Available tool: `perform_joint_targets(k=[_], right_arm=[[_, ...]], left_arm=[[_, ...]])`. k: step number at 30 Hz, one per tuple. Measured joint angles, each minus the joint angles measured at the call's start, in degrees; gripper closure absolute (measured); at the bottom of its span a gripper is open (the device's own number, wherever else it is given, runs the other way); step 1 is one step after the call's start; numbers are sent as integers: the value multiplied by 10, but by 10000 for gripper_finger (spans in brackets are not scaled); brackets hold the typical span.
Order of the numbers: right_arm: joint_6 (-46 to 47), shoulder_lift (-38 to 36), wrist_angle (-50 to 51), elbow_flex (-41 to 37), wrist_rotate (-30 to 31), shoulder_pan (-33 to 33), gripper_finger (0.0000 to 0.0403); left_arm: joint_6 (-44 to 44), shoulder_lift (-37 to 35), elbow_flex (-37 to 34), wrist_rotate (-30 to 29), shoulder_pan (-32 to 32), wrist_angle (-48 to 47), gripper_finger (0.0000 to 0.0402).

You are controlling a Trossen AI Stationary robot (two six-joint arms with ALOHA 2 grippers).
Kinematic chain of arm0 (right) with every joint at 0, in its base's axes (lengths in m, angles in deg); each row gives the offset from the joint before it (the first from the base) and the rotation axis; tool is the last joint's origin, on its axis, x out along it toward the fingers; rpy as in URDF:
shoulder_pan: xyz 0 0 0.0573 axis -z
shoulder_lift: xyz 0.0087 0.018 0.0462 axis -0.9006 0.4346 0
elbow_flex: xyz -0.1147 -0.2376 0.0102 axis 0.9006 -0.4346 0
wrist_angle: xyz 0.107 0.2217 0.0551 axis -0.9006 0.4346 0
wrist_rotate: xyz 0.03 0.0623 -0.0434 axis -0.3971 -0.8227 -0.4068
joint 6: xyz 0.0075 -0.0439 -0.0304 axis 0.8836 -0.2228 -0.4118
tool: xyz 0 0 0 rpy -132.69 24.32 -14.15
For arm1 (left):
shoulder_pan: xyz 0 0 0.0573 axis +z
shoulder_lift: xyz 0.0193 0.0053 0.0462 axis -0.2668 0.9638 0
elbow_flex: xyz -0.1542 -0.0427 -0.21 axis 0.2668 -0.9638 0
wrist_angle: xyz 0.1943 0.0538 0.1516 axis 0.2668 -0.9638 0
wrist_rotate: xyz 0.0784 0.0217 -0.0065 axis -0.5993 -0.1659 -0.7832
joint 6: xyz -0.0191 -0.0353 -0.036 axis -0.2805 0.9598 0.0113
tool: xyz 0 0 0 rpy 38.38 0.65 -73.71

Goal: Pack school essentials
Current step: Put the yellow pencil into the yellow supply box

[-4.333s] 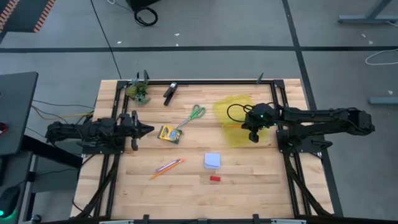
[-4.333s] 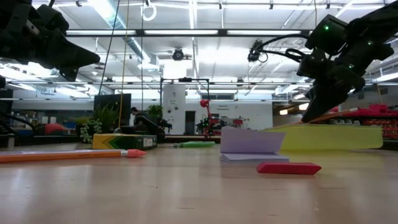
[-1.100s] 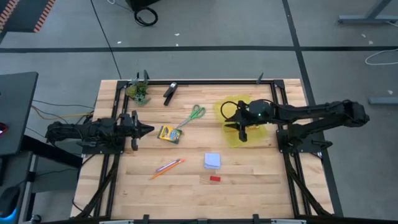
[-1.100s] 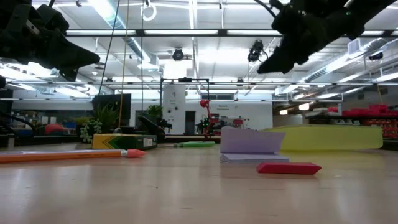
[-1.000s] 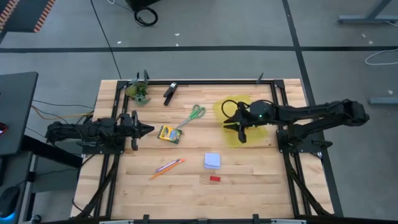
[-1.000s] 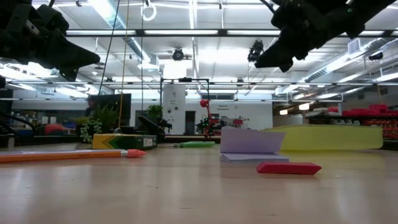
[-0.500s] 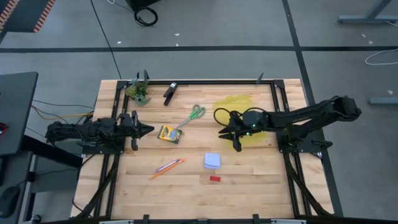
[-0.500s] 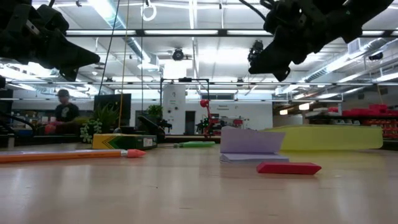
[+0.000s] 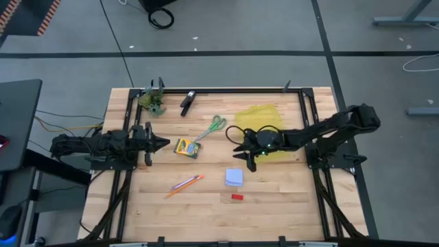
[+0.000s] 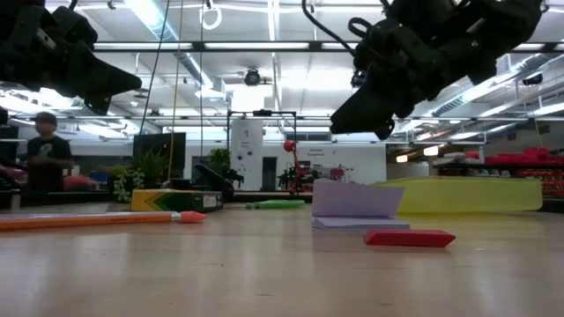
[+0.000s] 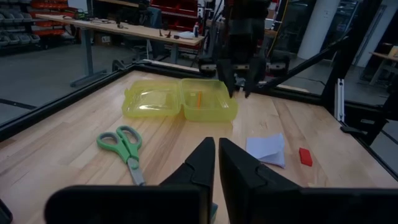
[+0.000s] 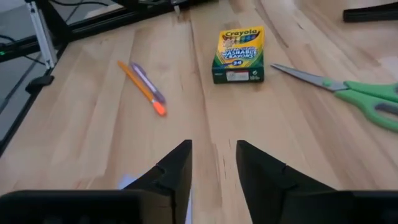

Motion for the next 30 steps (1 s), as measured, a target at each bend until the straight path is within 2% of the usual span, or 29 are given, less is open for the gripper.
perform_joint_targets(k=[7, 18, 30], right_arm=[[-23, 88, -10, 65, 0, -20, 238], [-113, 245, -6, 238, -3, -68, 237], [-183, 396, 11, 403, -8, -87, 238]], left_arm=[[0, 0, 0, 0, 0, 0, 373], [0, 0, 0, 0, 0, 0, 370], [0, 0, 0, 0, 0, 0, 369]])
